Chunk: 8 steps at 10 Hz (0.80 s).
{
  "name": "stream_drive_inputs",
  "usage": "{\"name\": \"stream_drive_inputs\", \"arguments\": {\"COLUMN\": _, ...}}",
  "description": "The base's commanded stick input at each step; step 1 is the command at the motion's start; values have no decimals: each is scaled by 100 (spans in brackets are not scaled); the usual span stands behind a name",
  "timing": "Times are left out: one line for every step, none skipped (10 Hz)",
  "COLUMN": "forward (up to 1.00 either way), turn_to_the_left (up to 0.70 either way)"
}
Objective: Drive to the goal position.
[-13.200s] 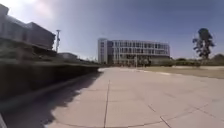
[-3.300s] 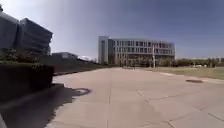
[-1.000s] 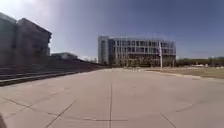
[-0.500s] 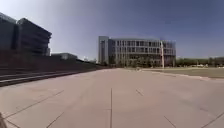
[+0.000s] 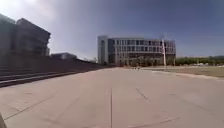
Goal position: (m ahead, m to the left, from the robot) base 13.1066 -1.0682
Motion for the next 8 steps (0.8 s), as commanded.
{"name": "stream_drive_inputs", "arguments": {"forward": 100, "turn_to_the_left": 0}}
{"name": "stream_drive_inputs", "arguments": {"forward": 100, "turn_to_the_left": 0}}
{"name": "stream_drive_inputs", "arguments": {"forward": 100, "turn_to_the_left": 0}}
{"name": "stream_drive_inputs", "arguments": {"forward": 100, "turn_to_the_left": 0}}
{"name": "stream_drive_inputs", "arguments": {"forward": 100, "turn_to_the_left": 0}}
{"name": "stream_drive_inputs", "arguments": {"forward": 100, "turn_to_the_left": 0}}
{"name": "stream_drive_inputs", "arguments": {"forward": 100, "turn_to_the_left": 0}}
{"name": "stream_drive_inputs", "arguments": {"forward": 100, "turn_to_the_left": 0}}
